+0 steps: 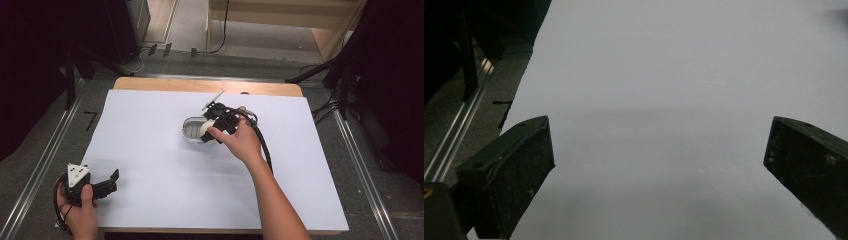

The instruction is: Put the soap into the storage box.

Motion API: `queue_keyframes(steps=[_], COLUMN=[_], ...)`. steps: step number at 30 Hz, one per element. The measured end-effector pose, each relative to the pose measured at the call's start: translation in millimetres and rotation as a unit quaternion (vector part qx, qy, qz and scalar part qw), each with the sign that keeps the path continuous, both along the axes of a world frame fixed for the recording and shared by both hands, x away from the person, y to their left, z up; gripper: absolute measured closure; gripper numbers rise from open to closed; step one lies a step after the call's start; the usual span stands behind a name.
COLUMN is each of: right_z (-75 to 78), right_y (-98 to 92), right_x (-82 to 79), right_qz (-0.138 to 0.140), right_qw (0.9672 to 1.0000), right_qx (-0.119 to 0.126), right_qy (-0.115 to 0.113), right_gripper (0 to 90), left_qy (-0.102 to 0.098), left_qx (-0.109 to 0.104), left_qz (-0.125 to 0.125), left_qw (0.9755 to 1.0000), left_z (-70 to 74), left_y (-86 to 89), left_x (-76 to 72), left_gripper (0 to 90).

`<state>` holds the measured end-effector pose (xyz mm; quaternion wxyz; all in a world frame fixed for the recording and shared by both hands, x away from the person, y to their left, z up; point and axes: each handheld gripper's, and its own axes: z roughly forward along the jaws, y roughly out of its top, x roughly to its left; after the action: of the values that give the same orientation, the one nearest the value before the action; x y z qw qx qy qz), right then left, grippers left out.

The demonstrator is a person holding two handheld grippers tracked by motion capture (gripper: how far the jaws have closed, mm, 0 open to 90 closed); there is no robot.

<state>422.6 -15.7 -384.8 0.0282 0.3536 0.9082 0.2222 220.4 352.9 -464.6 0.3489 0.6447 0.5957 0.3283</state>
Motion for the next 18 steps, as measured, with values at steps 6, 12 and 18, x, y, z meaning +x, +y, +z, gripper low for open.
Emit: queue_keyframes(steps=[6,12,18], right_z=[-3.3,-5.2,-5.1], right_y=[5.7,8.3,12.3], right_x=[4.4,9.2,13.0], right_qz=[-0.002,-0.004,-0.009], right_qw=[1.0,1.0,1.0], right_qx=[0.0,0.001,0.002], right_qy=[0.004,0.003,0.0], right_gripper=[25.1,25.1,25.2], left_qy=[0.0,0.0,0.0], left_qx=[0.0,0.0,0.0], left_qz=[0.0,0.0,0.0], left_qw=[1.0,1.0,1.0], left_z=[0.0,-0.1,0.0], left_y=[0.2,0.1,0.3], left_x=[0.0,0.1,0.1], left_gripper=[0.1,0.1,0.1])
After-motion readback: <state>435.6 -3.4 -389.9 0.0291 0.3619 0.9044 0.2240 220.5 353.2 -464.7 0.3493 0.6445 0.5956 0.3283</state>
